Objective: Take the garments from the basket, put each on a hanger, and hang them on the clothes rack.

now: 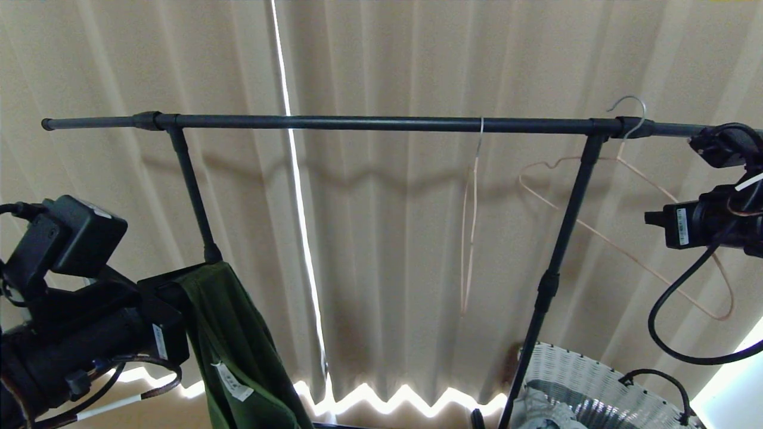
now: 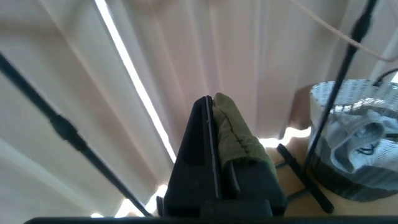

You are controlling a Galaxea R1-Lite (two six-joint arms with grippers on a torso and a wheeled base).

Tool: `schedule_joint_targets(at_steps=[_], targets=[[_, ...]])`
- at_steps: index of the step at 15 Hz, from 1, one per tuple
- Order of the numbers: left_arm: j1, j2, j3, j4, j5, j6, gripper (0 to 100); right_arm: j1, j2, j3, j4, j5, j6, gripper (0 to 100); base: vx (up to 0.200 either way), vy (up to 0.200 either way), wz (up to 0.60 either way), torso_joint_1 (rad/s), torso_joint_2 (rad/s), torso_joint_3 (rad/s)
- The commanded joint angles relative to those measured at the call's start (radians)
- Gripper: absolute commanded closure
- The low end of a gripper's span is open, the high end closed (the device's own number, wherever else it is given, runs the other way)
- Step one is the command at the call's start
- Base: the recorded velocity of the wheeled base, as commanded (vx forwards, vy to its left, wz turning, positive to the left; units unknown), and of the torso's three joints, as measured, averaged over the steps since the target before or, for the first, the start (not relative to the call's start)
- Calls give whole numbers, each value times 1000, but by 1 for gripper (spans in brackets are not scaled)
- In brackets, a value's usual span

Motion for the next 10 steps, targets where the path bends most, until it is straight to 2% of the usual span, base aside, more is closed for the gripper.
schedule_joint_targets(at_steps=[1, 3, 7, 10], targets=[[27, 1, -8, -1, 0, 43, 100, 0, -55, 9, 0, -1, 0, 100, 0, 0, 0, 0, 0, 0], [31, -3, -1, -1, 0, 92, 100, -1, -127, 60, 0, -9, -2, 100, 0, 0, 0, 0, 0, 0], [32, -3, -10, -1, 2, 94, 100, -4, -243, 143, 3, -12, -8, 100, 0, 0, 0, 0, 0, 0], [32, -5, -11, -1, 5, 94, 100, -12, -289, 207, 5, -12, -14, 100, -200, 0, 0, 7, 2, 1]])
